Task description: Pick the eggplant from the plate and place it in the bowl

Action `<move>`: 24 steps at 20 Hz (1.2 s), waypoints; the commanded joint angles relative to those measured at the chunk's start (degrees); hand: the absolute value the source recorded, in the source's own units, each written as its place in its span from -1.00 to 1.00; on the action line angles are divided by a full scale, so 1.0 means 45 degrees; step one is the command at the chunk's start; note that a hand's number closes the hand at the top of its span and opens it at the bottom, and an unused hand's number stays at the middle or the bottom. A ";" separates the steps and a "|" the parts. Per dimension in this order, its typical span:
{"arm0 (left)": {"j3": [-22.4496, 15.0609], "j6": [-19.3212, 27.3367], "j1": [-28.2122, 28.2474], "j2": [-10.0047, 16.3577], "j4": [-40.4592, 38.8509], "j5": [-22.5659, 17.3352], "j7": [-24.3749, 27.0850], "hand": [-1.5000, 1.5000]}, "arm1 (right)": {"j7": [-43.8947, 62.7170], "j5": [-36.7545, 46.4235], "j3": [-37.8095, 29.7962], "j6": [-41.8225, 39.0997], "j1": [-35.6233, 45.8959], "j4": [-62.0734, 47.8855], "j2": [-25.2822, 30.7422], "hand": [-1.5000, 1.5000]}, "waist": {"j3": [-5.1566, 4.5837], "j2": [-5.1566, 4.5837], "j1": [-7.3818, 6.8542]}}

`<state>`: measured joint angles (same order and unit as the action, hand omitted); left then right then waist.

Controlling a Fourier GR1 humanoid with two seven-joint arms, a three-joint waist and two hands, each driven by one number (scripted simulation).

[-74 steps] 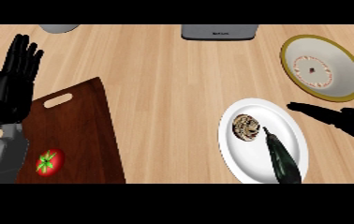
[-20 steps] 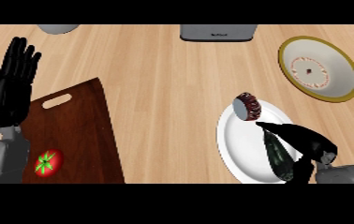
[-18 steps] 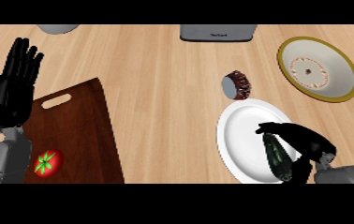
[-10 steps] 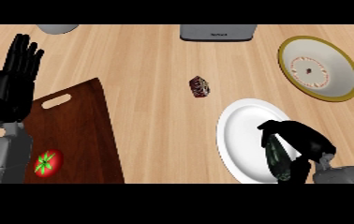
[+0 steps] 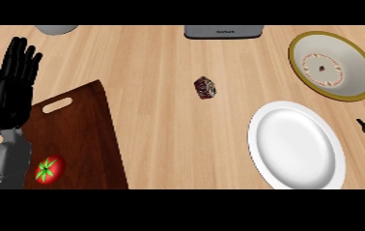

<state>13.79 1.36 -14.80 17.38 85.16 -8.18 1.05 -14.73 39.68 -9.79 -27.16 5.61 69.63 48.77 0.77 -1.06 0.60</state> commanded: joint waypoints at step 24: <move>-0.0622 -0.0203 -0.0625 -0.0279 0.0005 0.0062 -0.0240 0.00 | -0.9711 -0.3449 -0.4871 -0.0634 0.3488 -0.8723 0.5435 1.00 | -0.0044 -0.0029 -0.0967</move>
<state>11.94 0.37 -16.47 16.66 85.15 -8.05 0.82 -50.98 26.69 -31.56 -19.81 18.26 34.02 71.14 0.69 -1.17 -3.13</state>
